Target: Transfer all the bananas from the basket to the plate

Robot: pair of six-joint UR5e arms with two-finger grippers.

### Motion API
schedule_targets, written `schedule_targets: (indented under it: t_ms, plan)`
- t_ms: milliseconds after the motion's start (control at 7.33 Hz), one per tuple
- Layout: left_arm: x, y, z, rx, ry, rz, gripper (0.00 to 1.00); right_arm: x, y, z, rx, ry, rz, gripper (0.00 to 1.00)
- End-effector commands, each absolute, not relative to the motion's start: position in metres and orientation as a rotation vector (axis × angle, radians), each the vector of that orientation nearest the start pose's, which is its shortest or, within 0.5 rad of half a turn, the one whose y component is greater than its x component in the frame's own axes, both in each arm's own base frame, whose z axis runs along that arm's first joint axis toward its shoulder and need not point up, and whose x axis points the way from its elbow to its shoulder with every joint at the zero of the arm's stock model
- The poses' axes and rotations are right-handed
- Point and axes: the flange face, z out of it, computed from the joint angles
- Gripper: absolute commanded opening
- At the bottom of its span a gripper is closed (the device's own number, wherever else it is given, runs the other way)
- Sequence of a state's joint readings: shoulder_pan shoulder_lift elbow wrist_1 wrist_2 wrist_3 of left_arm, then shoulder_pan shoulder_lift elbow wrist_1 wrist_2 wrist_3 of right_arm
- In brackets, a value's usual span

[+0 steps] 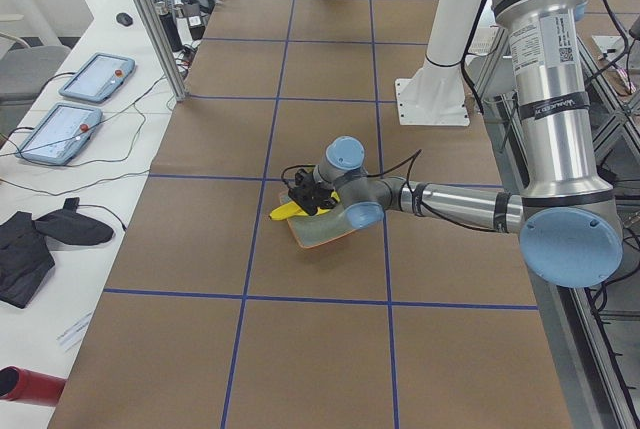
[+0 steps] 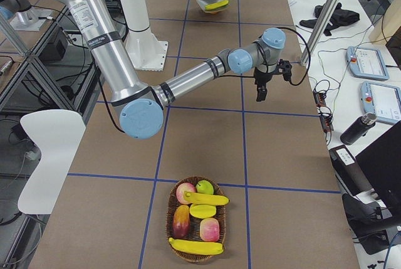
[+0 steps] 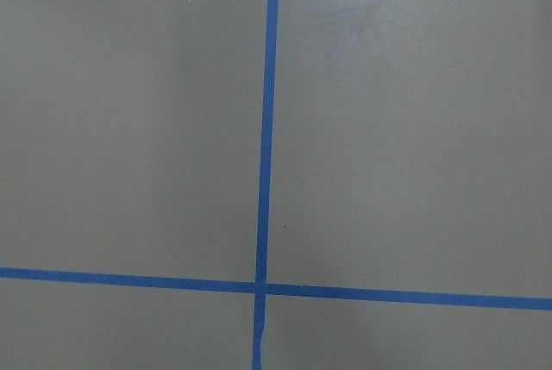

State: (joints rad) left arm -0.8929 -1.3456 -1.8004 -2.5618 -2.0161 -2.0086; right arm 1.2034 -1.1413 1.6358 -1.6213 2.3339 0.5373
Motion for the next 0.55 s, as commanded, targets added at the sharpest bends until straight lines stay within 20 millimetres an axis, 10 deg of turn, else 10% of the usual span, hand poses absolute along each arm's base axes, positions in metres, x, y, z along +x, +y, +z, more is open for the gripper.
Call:
schedule_targets:
  t_ms: [0,410]
  plan:
    - [0.213,-0.377,0.542,-0.234,1.082,-0.934,0.00,-0.170,-0.624,0.385,0.052,-0.857,-0.009,1.00]
    - [0.194,-0.353,0.547,-0.256,1.061,-0.926,0.00,-0.170,-0.624,0.385,0.051,-0.859,-0.010,1.00]
